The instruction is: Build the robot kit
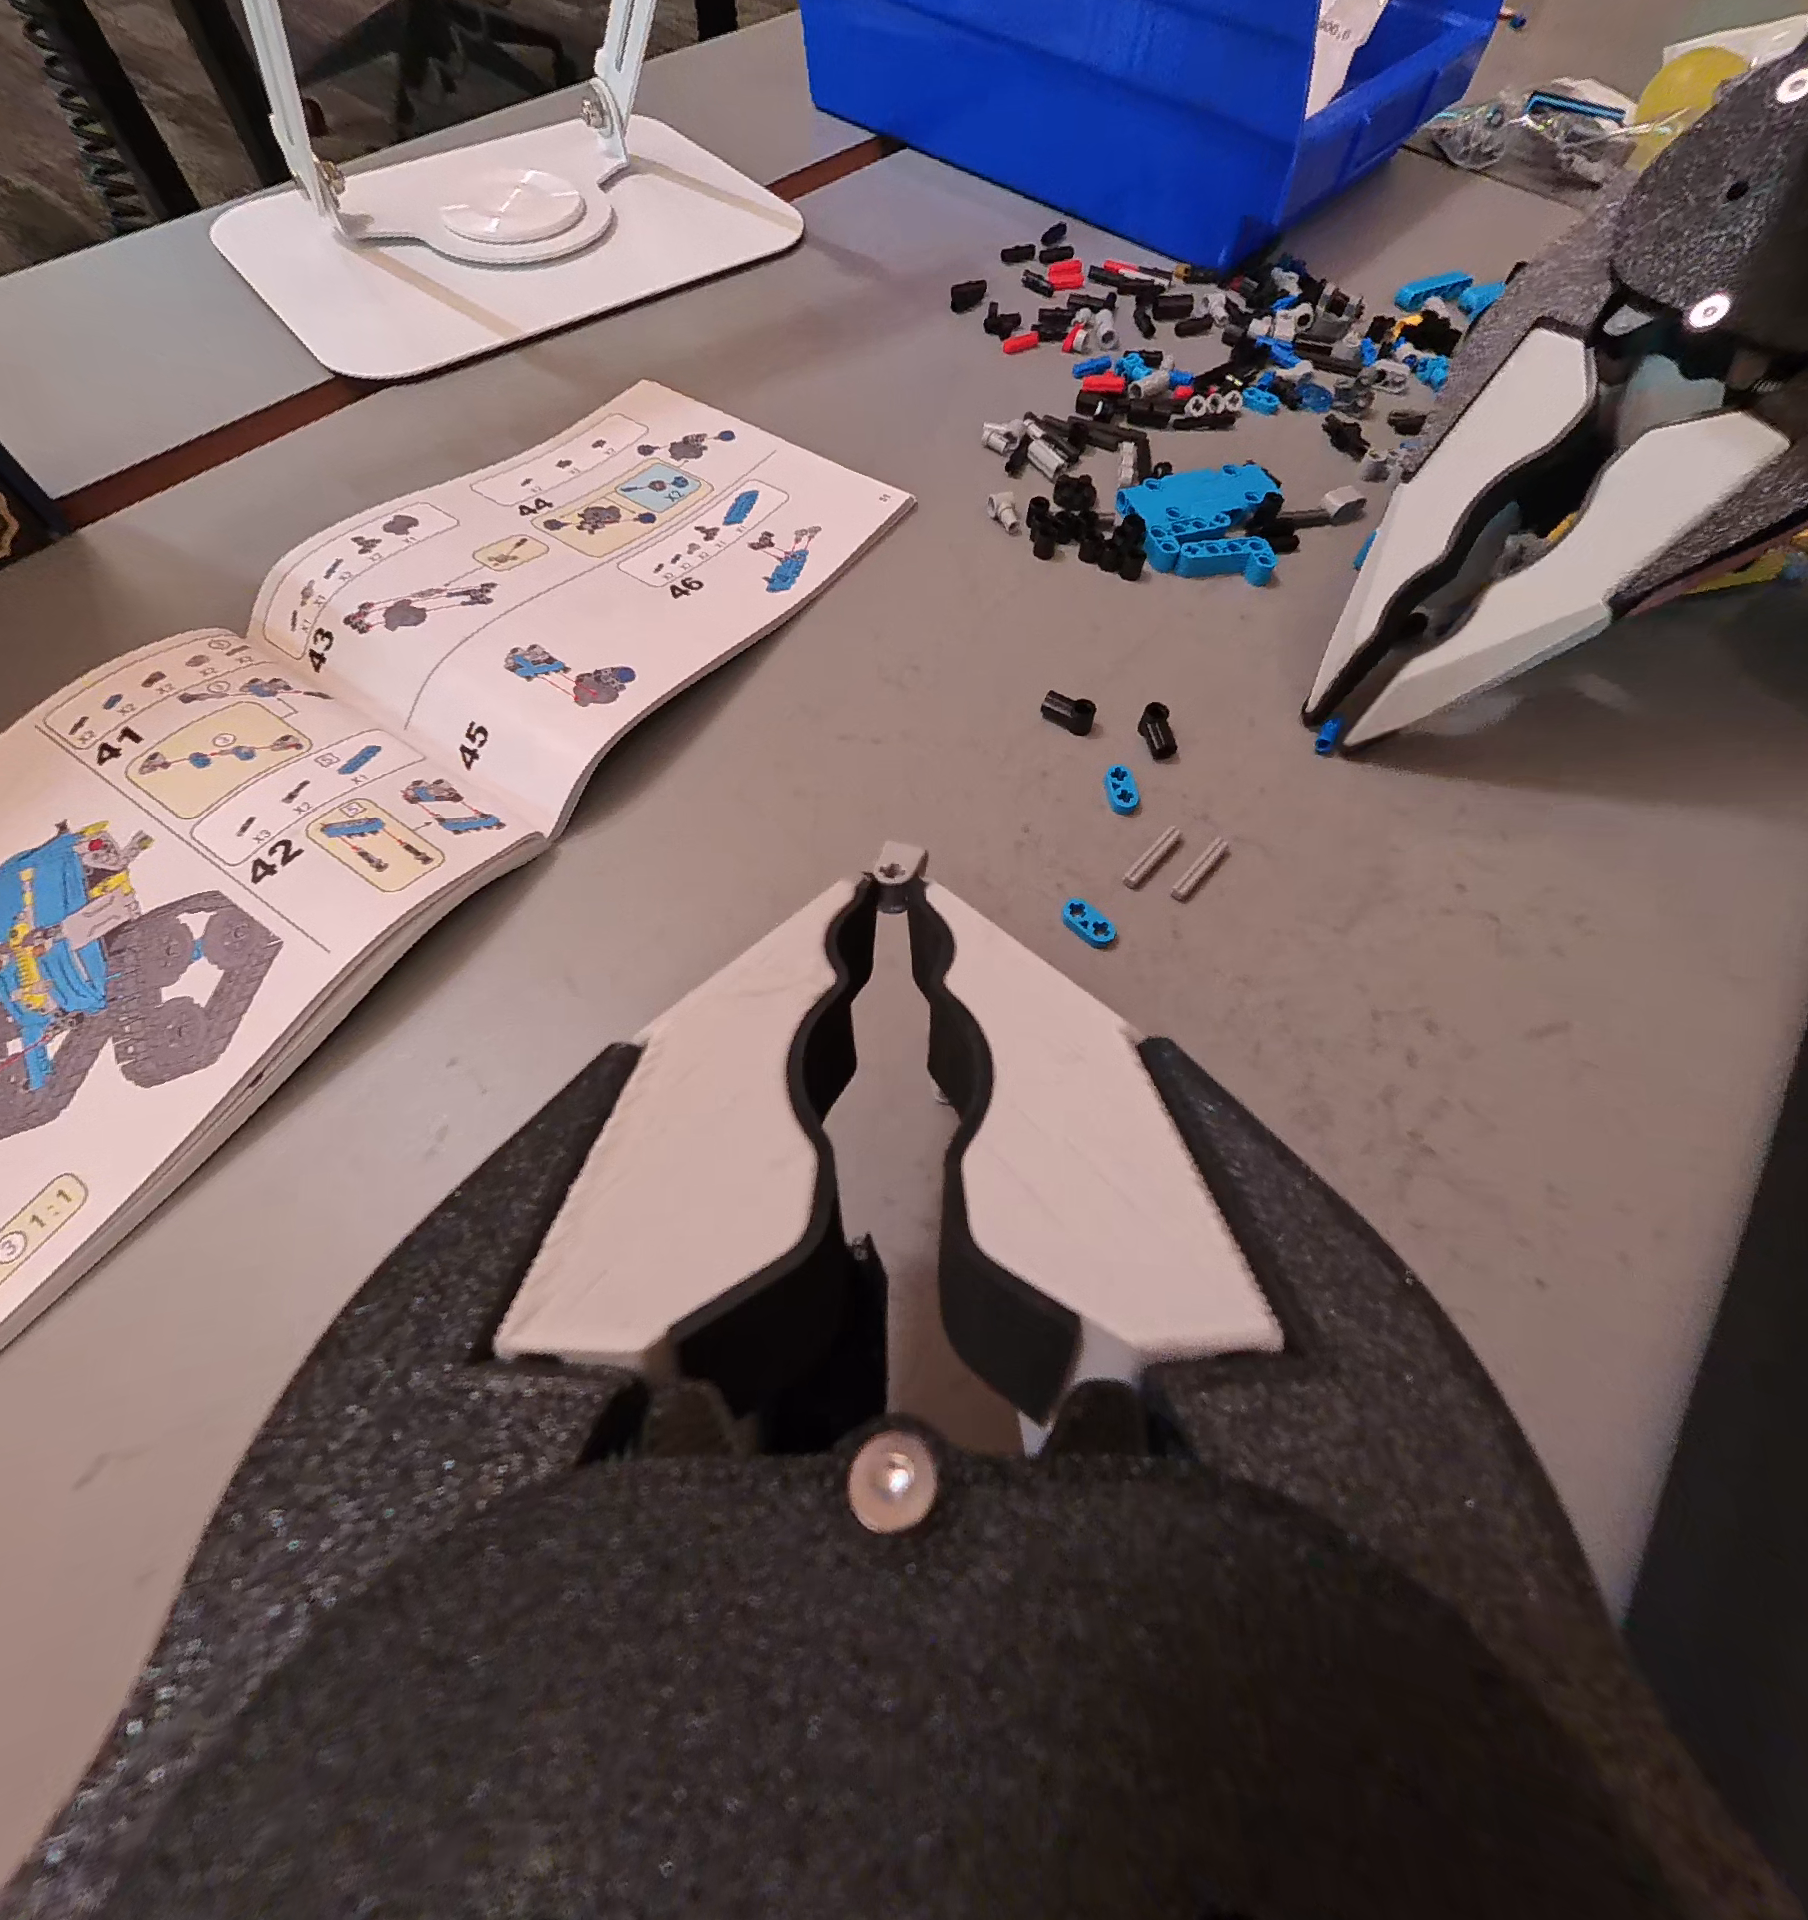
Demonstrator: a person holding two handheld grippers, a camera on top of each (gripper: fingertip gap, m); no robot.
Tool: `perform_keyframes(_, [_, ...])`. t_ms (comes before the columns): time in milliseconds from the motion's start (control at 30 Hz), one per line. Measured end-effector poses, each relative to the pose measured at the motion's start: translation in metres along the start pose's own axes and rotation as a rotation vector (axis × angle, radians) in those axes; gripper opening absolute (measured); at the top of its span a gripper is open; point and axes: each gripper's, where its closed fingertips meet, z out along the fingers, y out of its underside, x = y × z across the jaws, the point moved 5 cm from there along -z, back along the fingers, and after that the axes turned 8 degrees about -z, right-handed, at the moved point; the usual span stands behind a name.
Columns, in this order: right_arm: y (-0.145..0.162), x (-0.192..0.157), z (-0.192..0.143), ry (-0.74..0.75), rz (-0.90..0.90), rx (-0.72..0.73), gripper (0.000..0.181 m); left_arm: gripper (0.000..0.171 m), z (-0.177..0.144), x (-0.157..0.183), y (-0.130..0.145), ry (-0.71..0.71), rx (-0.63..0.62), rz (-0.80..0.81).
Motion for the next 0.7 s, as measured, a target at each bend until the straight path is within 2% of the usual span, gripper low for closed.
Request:
perform_keyframes(233, [-0.004, 0.002, 0.004, -0.005, 0.055, 0.015, 0.004, 0.005, 0.000, 0.018, -0.005, 0.158, 0.038, -0.049])
perform_keyframes(300, [-0.018, -0.003, 0.006, -0.015, 0.095, 0.061, 0.004, 0.005, -0.003, 0.023, -0.010, 0.188, 0.076, -0.047])
perform_keyframes(400, [-0.070, -0.017, 0.007, -0.030, 0.207, 0.286, 0.004, 0.005, -0.011, 0.030, -0.020, 0.208, 0.158, 0.014])
perform_keyframes(500, [-0.116, -0.029, 0.003, -0.199, 0.460, 0.594, 0.003, 0.004, -0.021, 0.040, -0.029, 0.197, 0.253, 0.133])
perform_keyframes(600, [-0.125, -0.027, 0.004, -0.398, 0.678, 0.747, 0.003, 0.004, -0.029, 0.045, -0.037, 0.177, 0.331, 0.197])
perform_keyframes(700, [-0.120, -0.021, 0.006, -0.482, 0.798, 0.818, 0.004, 0.004, -0.030, 0.044, -0.038, 0.170, 0.342, 0.201])
